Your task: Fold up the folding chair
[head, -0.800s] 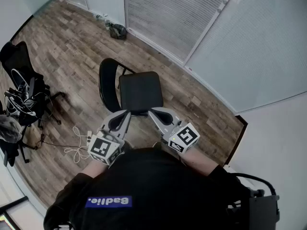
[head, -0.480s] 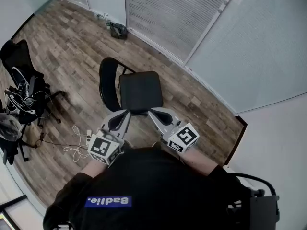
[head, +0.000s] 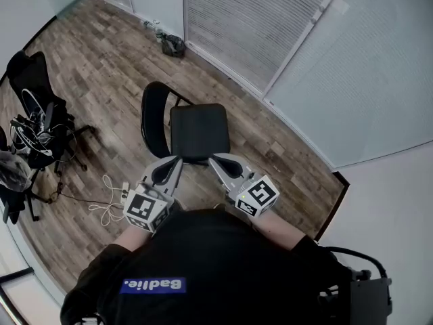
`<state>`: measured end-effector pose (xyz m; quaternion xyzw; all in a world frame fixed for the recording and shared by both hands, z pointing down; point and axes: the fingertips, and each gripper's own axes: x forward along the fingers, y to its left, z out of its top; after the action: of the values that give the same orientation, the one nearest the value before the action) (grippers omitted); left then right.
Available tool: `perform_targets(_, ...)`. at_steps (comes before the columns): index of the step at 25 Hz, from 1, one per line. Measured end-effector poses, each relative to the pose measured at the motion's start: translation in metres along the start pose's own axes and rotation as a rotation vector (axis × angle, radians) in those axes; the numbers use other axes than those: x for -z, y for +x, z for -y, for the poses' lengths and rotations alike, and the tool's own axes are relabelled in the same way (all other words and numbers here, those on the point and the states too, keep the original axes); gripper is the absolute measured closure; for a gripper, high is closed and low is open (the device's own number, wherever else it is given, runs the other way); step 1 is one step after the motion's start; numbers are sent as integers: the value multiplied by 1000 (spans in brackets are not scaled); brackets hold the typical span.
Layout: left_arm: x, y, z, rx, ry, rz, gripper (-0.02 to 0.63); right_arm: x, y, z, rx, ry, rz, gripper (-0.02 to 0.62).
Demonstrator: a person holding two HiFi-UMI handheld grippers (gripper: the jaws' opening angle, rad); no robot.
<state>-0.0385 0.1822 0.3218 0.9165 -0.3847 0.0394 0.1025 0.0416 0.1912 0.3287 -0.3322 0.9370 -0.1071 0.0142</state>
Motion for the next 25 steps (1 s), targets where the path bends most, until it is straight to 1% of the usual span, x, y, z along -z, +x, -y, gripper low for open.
perform_targets(5,1,7,11,-62,17,10,601,1,-19,9,-29,2,3,594)
perform_targets(9,-1,8,7,-137,15,33,601,10,-30,14,-60,14,-10,594)
perform_targets(11,-2,7,4,-154,17,35,601,15,-31,17,-66,18,-24,594)
perform_targets(16,-1,10,-16,-149,4,19,601,20,-17,23,-76,-5,-50,594)
perform_targets(20,-5,15,-40,-105,10,-2,601,16,7,30,-42,-8,-55,594)
perform_targets(25,-19,25,-85,-64,21,5,601,14,51,41,-8,-15,-74,594)
